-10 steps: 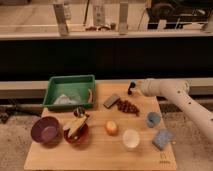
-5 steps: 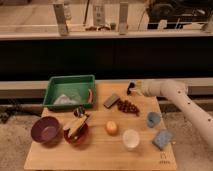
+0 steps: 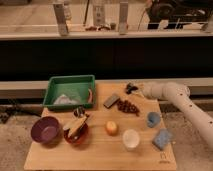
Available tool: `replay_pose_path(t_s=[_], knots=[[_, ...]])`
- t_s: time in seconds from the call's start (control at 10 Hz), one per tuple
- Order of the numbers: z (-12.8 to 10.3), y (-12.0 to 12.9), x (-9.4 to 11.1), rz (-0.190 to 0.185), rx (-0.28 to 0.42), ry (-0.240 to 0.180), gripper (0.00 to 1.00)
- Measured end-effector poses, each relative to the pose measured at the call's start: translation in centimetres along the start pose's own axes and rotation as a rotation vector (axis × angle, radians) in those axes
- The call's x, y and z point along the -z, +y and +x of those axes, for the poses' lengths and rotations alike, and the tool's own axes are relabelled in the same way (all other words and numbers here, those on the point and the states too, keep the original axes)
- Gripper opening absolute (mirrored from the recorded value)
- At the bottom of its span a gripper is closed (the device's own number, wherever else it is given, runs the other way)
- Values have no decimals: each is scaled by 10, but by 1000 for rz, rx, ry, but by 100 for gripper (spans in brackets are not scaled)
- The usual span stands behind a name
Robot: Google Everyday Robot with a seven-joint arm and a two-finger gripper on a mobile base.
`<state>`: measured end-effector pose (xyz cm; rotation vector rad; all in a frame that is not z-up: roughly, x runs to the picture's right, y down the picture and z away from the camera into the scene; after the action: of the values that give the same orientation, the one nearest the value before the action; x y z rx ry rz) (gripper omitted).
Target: Place brush in table surface
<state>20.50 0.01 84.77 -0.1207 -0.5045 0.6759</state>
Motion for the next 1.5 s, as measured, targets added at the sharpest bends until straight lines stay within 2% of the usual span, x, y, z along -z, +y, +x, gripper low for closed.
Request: replay_pose_path(t_s=[0.2,0.4,0.5,0.6,0.8,1.2,1.5], knots=[[8,2,7,1,-15,71,24],[11,3,10,2,-22,99,44],[14,3,13,5,-26,126,56],[12,5,13,4,-25,143,64],[13,5,12,3,-26,147,78],[11,8,8,-12,-17,174,80],[5,11,5,-35,11,227,80]])
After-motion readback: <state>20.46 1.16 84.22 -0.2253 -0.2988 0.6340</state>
